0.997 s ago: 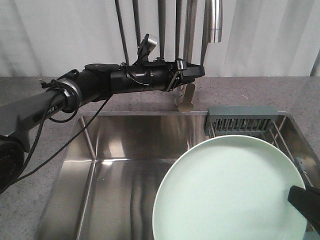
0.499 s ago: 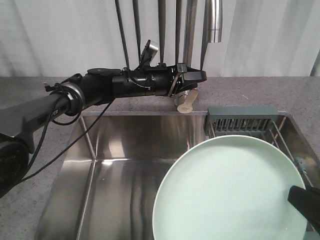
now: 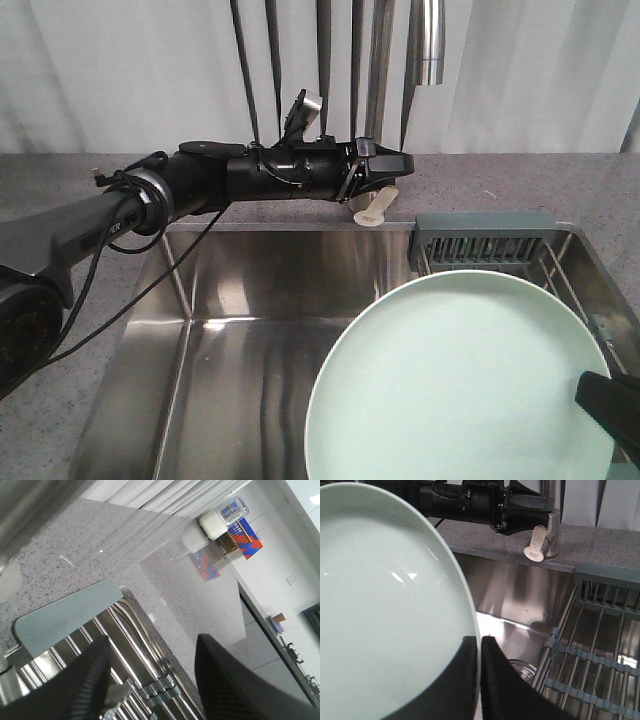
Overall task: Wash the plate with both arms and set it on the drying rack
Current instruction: 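Withdraw the left gripper away from the faucet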
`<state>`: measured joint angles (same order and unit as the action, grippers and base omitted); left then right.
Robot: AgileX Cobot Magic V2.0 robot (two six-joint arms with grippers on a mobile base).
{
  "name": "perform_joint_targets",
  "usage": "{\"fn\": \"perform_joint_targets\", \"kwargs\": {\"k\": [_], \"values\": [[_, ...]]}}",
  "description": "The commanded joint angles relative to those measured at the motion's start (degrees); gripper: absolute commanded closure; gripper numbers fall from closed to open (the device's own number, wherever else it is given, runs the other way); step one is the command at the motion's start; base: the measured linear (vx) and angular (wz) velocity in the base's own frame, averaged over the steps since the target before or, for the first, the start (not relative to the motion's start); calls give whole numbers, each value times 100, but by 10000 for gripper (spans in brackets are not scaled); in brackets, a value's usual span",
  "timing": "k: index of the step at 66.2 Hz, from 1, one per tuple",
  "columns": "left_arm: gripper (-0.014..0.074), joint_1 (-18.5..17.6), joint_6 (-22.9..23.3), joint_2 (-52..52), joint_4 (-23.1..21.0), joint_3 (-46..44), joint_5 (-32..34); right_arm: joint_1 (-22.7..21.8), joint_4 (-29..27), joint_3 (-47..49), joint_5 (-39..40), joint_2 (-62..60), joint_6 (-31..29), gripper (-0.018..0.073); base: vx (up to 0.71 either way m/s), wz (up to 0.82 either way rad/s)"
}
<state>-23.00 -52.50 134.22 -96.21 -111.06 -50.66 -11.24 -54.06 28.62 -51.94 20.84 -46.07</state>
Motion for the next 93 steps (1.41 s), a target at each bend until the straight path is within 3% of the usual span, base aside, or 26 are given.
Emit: {"fn": "perform_joint_targets", "kwargs": {"k": [1, 23, 45, 55, 64, 81, 93], "values": [[218, 35, 46, -395, -327, -142, -280, 4, -321, 142, 228, 50, -1, 561, 0, 0], [266, 560, 181, -547, -305, -136, -682, 4, -321, 142, 228, 50, -1, 561, 0, 0], [604, 1455, 989, -643, -261, -136, -2113, 4, -321, 142, 228, 50, -1, 561, 0, 0], [603, 1789, 1514, -1025, 387, -136, -2113, 4, -321, 142, 228, 50, -1, 561, 0, 0], [603, 1998, 1769, -1565, 1261, -136, -2113, 4, -321, 142, 228, 50, -1, 561, 0, 0], [603, 2060, 2315, -2965, 3524, -136, -2102, 4, -321, 142, 228, 50, -1, 561, 0, 0], [603, 2060, 2511, -3844, 4057, -104, -2102, 4, -321, 142, 228, 50, -1, 561, 0, 0]]}}
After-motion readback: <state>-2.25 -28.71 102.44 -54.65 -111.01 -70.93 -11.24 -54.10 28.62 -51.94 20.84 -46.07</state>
